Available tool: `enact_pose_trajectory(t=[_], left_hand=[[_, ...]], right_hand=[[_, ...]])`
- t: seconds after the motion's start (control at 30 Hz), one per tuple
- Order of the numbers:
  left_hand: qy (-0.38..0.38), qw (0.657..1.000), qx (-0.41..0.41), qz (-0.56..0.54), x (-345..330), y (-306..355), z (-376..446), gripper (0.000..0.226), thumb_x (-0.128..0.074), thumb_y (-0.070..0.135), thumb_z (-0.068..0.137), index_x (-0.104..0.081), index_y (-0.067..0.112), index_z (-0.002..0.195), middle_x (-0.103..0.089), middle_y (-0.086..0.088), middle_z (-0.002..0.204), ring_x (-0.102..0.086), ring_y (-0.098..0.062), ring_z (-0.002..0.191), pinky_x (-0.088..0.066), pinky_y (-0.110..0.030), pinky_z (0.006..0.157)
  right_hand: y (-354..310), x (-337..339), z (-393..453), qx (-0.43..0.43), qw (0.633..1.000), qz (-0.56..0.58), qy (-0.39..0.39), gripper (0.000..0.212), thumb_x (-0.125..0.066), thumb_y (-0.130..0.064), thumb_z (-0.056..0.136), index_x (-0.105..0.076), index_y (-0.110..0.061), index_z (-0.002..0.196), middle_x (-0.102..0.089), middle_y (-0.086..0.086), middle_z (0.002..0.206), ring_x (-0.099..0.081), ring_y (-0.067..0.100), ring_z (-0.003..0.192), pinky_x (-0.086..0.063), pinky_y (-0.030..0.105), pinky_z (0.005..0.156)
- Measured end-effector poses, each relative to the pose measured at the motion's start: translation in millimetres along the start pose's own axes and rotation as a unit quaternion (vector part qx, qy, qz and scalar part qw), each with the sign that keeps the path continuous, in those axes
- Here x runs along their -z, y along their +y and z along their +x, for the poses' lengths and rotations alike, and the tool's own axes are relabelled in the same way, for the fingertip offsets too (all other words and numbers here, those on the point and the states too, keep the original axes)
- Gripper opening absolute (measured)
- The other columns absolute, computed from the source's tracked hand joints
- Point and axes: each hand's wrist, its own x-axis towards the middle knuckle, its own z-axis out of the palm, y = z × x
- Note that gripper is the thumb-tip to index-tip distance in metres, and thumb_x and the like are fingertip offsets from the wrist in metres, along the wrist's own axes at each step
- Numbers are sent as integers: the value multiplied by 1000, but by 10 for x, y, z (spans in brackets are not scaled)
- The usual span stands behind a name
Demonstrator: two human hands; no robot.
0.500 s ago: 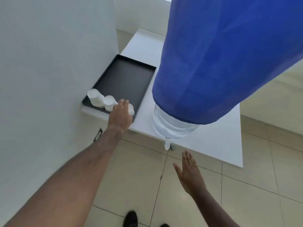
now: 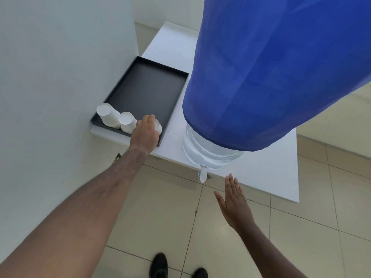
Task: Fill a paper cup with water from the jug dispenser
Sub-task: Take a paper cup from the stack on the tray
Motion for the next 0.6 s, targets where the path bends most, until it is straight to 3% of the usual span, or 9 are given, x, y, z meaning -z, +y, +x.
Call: enact_pose_trajectory(t=[0.17,0.3,0.4,0.5,0.6], left_hand=[[95,978,28,-183,84,90,-289,54,-67,17,96,-46,4,144,-53,-15,139,-52,-39,120,-49,-50,101],[63,932,103,-341,83,225,-772,47,-58,29,100,-45,9,140,-51,-9,136,-50,-26,124,-45,-39,106],[16,854,199,-480,24,431,-1329,34,-51,34,101,-46,17,130,-57,-6,126,-58,-25,115,-48,-41,99],[-32,774,305,-554,-168,651,-1891,27,-47,34,105,-52,17,125,-59,-9,117,-59,-24,98,-50,-36,74],[-95,661,374,-644,-418,869,-2374,36,-49,42,98,-62,17,121,-62,-14,118,-59,-23,94,-49,-34,67]], right_hand=[[64,53,-25,-5,1000,15,0,108,11,-85,90,5,-14,171,12,0,180,13,16,167,3,35,136],[62,111,-100,-10,999,30,-1,96,-6,-74,97,4,-14,171,10,1,181,13,16,167,4,34,135],[38,139,-212,-10,999,52,-3,96,-8,-73,97,1,-15,172,8,-1,181,10,13,167,5,33,134],[-27,168,-302,-5,995,100,-9,97,-15,-77,96,-2,-17,172,8,-7,179,6,11,168,4,30,134],[-62,115,-399,18,975,212,-58,94,-45,-72,101,-6,-27,173,4,-17,180,1,2,166,-9,32,135]])
